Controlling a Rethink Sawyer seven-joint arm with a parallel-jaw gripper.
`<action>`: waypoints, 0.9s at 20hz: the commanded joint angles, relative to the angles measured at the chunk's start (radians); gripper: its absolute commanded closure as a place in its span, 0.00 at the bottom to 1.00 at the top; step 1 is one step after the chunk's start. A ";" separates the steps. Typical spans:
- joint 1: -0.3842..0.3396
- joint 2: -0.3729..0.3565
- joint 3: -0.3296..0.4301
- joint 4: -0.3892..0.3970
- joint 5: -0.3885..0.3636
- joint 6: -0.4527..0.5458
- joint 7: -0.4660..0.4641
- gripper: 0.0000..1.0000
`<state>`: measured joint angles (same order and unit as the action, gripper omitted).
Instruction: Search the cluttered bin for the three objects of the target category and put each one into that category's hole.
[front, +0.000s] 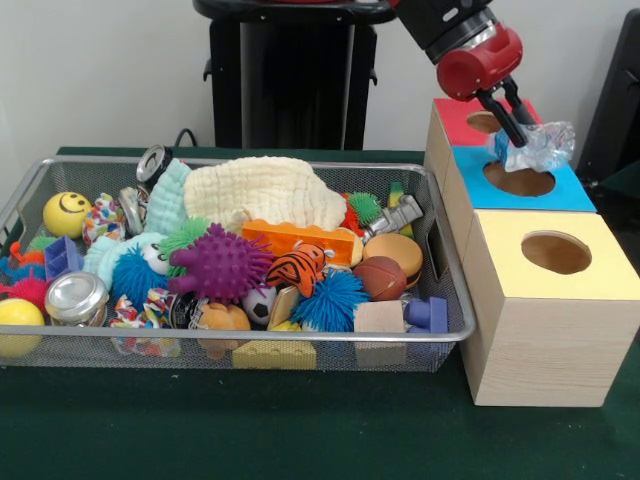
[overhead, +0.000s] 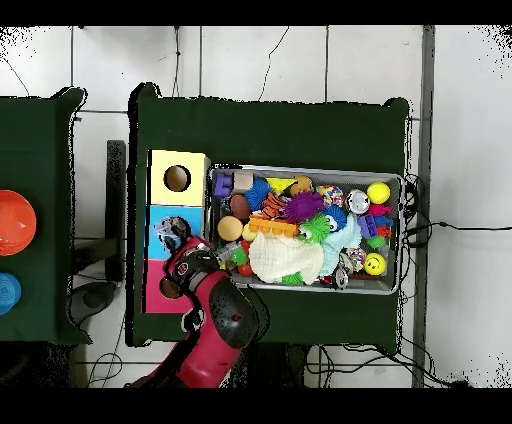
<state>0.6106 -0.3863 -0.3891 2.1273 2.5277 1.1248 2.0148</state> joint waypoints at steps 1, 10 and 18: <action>-0.015 0.031 0.061 -0.149 -0.008 -0.083 -0.118 1.00; -0.002 -0.005 -0.037 -0.095 -0.065 -0.152 -0.032 1.00; 0.014 -0.158 -0.139 -0.049 -0.370 -0.222 0.159 1.00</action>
<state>0.6167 -0.4468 -0.5286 2.1058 2.3309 1.0027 2.0150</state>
